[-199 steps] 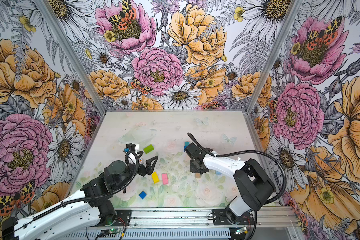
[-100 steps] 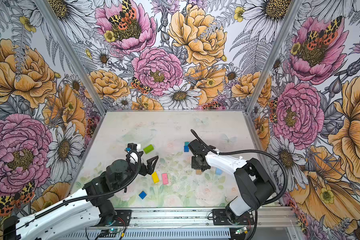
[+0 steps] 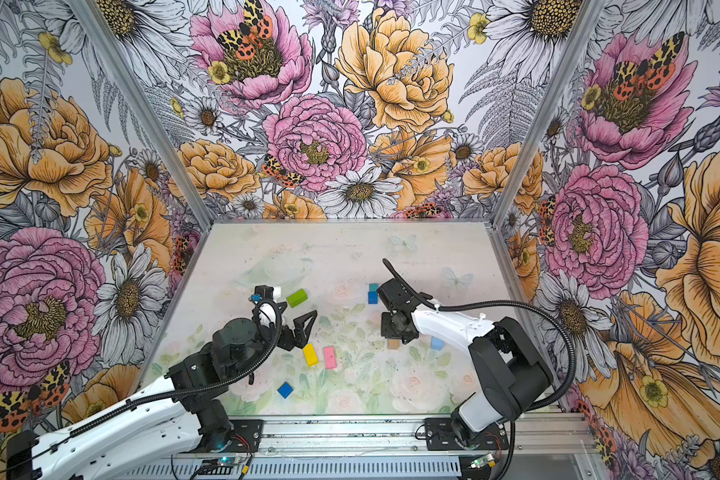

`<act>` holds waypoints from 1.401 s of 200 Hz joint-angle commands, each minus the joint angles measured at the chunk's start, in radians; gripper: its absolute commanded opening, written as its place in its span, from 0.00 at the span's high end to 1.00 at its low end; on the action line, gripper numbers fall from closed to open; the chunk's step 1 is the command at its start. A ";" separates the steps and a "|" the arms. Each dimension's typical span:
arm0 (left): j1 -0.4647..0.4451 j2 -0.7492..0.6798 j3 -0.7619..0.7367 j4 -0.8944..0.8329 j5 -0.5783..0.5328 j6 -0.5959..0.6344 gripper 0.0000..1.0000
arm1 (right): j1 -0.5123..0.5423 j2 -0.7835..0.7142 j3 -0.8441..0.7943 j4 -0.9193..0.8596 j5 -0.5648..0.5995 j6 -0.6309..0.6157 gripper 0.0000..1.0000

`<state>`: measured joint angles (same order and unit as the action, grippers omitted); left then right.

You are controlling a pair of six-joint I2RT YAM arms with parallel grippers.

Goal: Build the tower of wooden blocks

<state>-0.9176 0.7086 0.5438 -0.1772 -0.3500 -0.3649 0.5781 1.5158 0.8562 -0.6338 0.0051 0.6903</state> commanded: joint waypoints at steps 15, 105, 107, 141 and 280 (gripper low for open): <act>0.011 0.000 0.030 0.022 0.007 -0.014 0.01 | 0.026 -0.075 -0.070 0.008 -0.023 0.033 0.74; -0.025 0.058 0.062 0.037 0.062 -0.015 0.01 | -0.063 -0.224 0.004 -0.162 0.122 -0.043 0.51; -0.027 0.061 0.063 0.037 0.060 -0.016 0.01 | -0.070 -0.228 0.004 -0.164 0.123 -0.046 0.51; -0.057 0.112 0.071 0.076 0.057 -0.016 0.01 | -0.187 -0.252 0.005 -0.168 0.112 -0.094 0.49; -0.145 0.325 0.156 0.143 0.194 0.040 0.01 | -0.250 -0.083 0.050 -0.068 0.032 -0.138 0.46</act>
<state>-1.0492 1.0096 0.6628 -0.0624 -0.2436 -0.3569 0.3340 1.4139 0.8818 -0.7433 0.0536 0.5697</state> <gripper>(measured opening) 0.988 0.540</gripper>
